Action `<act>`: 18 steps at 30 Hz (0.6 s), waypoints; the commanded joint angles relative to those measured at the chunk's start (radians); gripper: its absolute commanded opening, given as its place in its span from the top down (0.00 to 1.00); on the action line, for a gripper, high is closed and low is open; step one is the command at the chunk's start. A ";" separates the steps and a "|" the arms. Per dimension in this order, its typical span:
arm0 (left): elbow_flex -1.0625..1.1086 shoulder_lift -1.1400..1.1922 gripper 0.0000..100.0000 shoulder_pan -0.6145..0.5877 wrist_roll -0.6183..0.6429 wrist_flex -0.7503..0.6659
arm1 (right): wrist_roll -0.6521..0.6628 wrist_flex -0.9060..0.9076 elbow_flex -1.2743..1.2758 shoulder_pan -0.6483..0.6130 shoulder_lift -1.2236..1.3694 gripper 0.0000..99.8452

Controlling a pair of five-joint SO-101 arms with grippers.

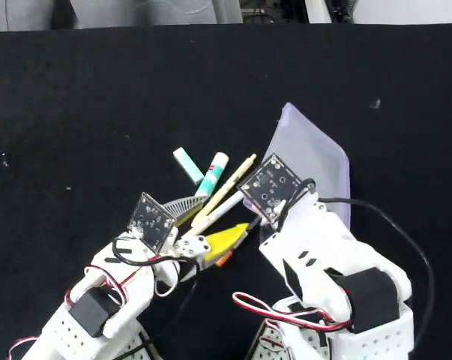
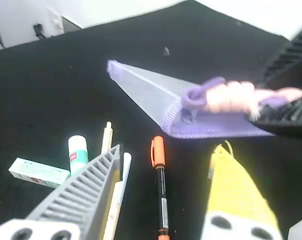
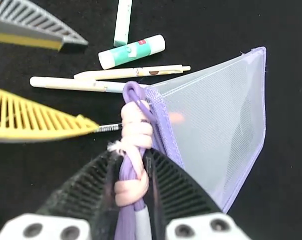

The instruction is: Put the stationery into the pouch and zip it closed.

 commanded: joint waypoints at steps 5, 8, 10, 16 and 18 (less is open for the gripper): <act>-0.013 -0.005 0.80 -0.021 0.008 -0.137 | 0.000 0.002 -0.002 -0.014 -0.005 0.99; 0.047 -0.005 0.81 -0.022 0.006 -0.215 | 0.000 0.002 -0.002 -0.014 -0.005 0.99; 0.084 -0.003 0.81 -0.022 0.006 -0.265 | 0.000 0.002 -0.002 -0.014 -0.005 0.99; 0.087 -0.003 0.81 -0.021 0.006 -0.278 | 0.000 0.002 -0.002 -0.015 -0.005 0.99; 0.076 -0.003 0.81 -0.012 0.011 -0.276 | 0.000 0.002 -0.002 -0.015 -0.005 0.99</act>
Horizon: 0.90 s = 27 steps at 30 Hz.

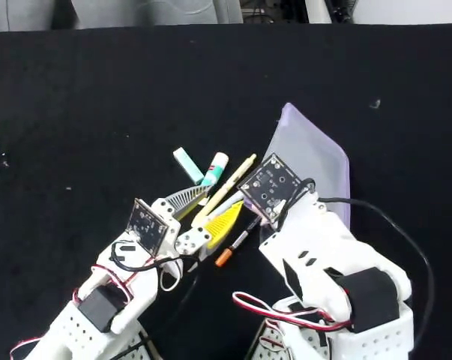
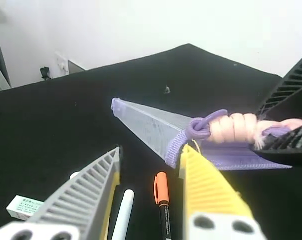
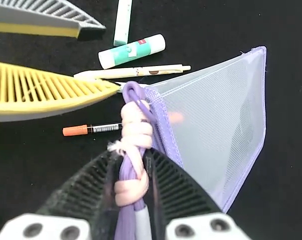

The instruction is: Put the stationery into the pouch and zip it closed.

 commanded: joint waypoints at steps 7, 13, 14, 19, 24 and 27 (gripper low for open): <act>-0.035 0.005 0.81 0.054 0.008 -0.020 | -0.002 0.002 -0.002 -0.017 -0.005 0.99; -0.016 0.003 0.81 0.054 0.006 -0.031 | -0.005 0.002 -0.002 -0.018 -0.005 0.99; -0.012 0.002 0.81 0.053 0.006 -0.046 | -0.005 0.002 -0.002 -0.018 -0.005 0.99; 0.028 0.006 0.81 0.054 0.006 -0.103 | -0.003 0.011 -0.002 -0.018 -0.005 0.99; 0.051 0.006 0.81 0.051 -0.074 -0.107 | -0.006 0.011 -0.002 -0.018 -0.005 0.99; 0.038 0.006 0.81 0.051 -0.077 -0.107 | -0.006 0.009 -0.004 -0.018 -0.005 0.99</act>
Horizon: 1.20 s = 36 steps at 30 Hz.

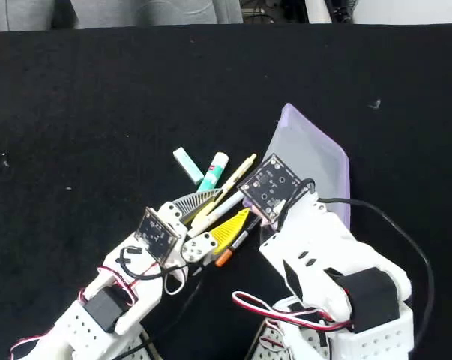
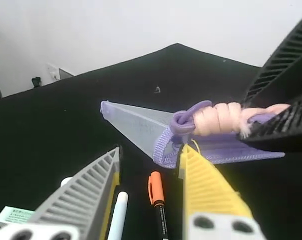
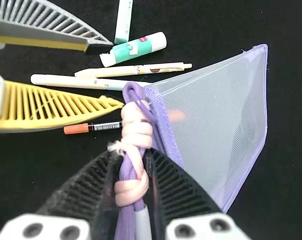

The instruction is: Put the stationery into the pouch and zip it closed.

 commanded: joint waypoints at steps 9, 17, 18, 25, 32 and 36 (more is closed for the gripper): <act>-0.030 0.014 0.81 -0.061 -0.021 -0.061 | -0.006 0.000 -0.004 -0.018 -0.007 0.99; -0.177 0.318 0.81 -0.061 -0.021 -0.097 | -0.008 -0.002 -0.005 -0.018 -0.007 0.99; -0.208 0.377 0.81 -0.058 -0.020 -0.098 | -0.008 -0.002 -0.005 -0.018 -0.007 0.99; -0.341 0.612 0.81 -0.051 -0.018 -0.135 | -0.008 0.000 -0.004 -0.018 -0.007 0.99; -0.343 0.677 0.81 -0.028 -0.018 -0.213 | -0.008 0.000 -0.002 -0.018 -0.007 0.99; -0.343 0.628 0.81 -0.025 0.005 -0.207 | -0.008 -0.002 -0.002 -0.015 -0.007 0.99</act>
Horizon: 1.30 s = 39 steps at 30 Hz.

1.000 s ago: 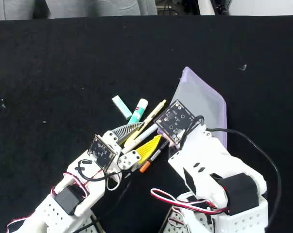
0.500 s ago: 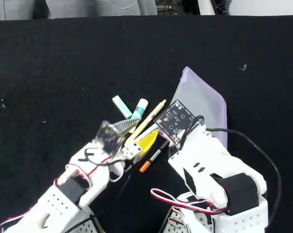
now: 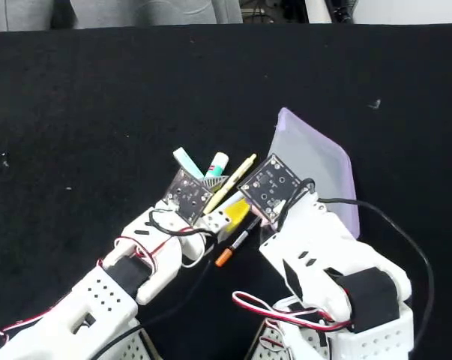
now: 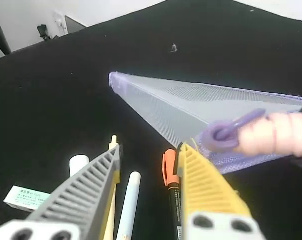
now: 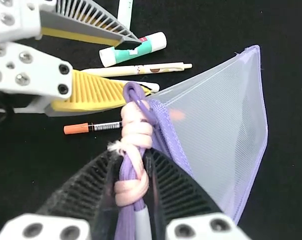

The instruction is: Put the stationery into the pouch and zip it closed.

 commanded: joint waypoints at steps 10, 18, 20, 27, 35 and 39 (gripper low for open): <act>-0.064 -0.339 0.81 0.076 0.092 0.261 | -0.002 -0.005 0.013 -0.012 -0.007 0.99; -0.039 -0.356 0.81 0.073 0.092 0.258 | -0.002 -0.005 0.013 -0.012 -0.007 0.99; -0.039 -0.354 0.81 0.070 0.091 0.258 | -0.002 -0.005 0.013 -0.012 -0.007 0.99; -0.038 -0.190 0.81 0.068 0.006 0.167 | -0.003 -0.005 0.013 -0.015 -0.007 0.99; -0.117 0.064 0.81 0.070 0.014 0.051 | -0.002 -0.003 0.013 -0.015 -0.007 0.99; -0.130 0.086 0.81 0.070 0.014 0.048 | 0.000 -0.003 0.013 -0.015 -0.007 0.99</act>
